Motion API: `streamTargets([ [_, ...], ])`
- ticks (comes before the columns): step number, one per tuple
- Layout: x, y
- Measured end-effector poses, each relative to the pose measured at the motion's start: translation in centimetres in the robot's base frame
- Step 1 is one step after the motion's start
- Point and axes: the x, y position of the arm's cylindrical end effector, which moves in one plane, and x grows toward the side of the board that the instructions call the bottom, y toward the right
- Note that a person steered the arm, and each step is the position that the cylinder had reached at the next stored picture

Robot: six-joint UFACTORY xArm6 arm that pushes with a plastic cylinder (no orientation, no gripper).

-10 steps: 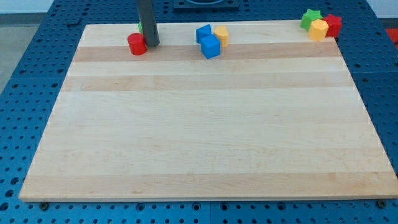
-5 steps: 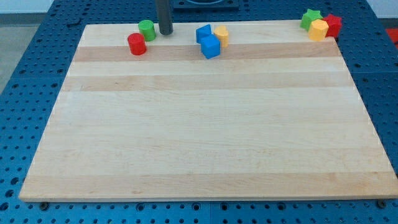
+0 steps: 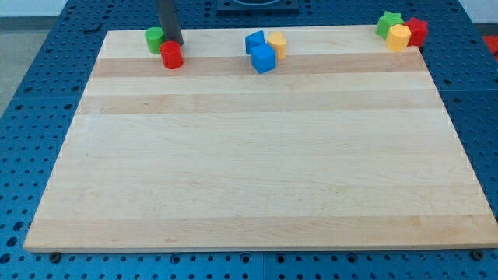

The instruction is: Push the green circle to the top left

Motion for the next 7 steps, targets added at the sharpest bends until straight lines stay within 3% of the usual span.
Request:
streamTargets([
  [4, -2.1, -3.4],
  [7, -0.2, -6.2],
])
